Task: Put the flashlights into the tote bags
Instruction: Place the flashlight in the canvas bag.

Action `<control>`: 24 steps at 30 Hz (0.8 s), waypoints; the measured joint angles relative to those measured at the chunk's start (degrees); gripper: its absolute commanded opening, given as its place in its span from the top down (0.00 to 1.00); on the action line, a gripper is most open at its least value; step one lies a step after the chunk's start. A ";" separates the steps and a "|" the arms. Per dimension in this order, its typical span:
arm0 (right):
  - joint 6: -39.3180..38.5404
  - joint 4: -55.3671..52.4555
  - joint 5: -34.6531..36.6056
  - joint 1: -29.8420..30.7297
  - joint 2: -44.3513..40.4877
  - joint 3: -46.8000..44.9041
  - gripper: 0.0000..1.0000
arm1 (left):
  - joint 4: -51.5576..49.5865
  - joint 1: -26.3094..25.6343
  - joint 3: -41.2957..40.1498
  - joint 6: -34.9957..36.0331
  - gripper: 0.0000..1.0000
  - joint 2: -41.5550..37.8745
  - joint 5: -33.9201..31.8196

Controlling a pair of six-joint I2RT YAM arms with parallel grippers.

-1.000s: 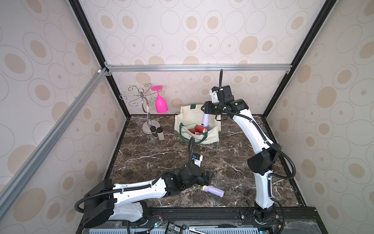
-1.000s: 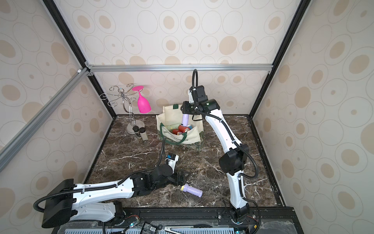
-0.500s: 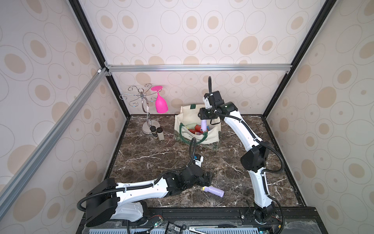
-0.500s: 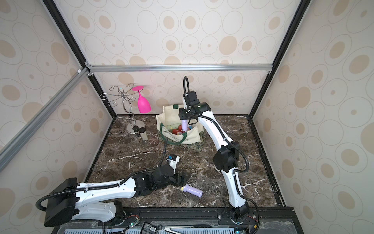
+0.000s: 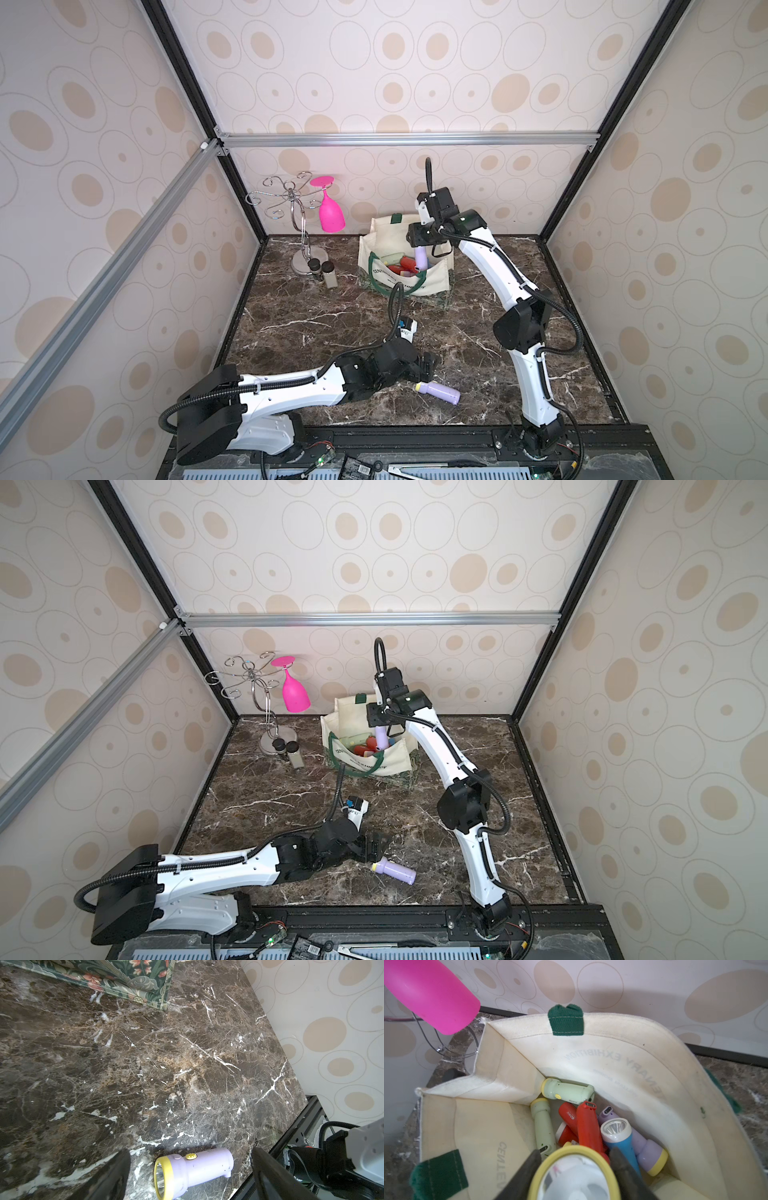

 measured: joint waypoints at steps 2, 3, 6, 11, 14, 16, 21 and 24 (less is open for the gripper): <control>-0.20 -0.20 0.57 0.26 0.00 0.42 0.22 | 0.00 0.09 0.00 0.00 0.10 0.00 -0.04; -0.61 -0.48 0.70 0.35 0.00 0.90 0.21 | 0.00 0.15 0.00 0.00 0.10 0.00 -0.09; -1.31 -1.44 1.29 0.76 -0.02 3.37 0.19 | 0.00 0.20 0.00 0.00 0.10 0.00 -0.17; -2.29 -2.56 1.70 1.68 -3.32 4.57 0.18 | 0.02 0.22 -0.02 -0.02 0.10 -0.24 -0.44; -3.02 -3.10 1.36 2.56 -8.37 1.42 0.18 | 0.02 0.24 -0.48 -0.13 0.10 -1.27 -0.72; -3.43 -3.34 0.74 3.28 -12.98 -2.60 0.18 | 0.02 0.26 -1.42 -0.55 0.10 -2.60 -0.85; -4.39 -3.54 -0.98 4.96 -26.60 -18.51 0.18 | -0.61 0.26 -4.83 -2.25 0.10 -6.95 -1.22; -4.74 -3.58 -1.81 5.57 -33.64 -28.92 0.18 | -1.51 0.26 -7.17 -3.52 0.11 -10.49 -1.46</control>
